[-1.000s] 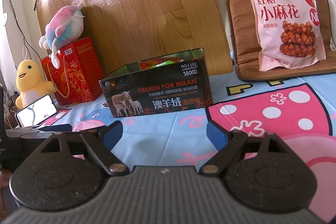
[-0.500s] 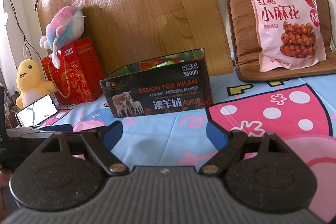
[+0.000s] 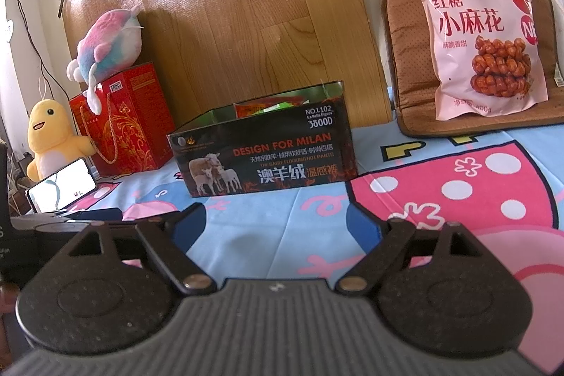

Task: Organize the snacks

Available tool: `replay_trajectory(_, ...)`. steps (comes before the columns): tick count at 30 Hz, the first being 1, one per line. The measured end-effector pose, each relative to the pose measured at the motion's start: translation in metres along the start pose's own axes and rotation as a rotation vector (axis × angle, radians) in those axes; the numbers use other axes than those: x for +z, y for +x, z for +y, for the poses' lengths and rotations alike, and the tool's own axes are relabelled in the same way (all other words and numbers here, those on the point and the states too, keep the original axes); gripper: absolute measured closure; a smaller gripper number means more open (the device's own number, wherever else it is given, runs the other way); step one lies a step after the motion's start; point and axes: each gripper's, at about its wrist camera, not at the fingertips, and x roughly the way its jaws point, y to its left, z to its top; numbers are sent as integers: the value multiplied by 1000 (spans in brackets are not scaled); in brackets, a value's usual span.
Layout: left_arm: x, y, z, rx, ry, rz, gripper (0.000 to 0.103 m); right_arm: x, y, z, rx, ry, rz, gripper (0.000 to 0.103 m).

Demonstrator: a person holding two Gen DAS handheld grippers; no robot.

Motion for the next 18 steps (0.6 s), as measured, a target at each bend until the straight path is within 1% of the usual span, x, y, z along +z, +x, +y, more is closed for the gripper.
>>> replay_trajectory(18,0,1,1,0,0,0,0,0,0,-1,-4,3,0,14)
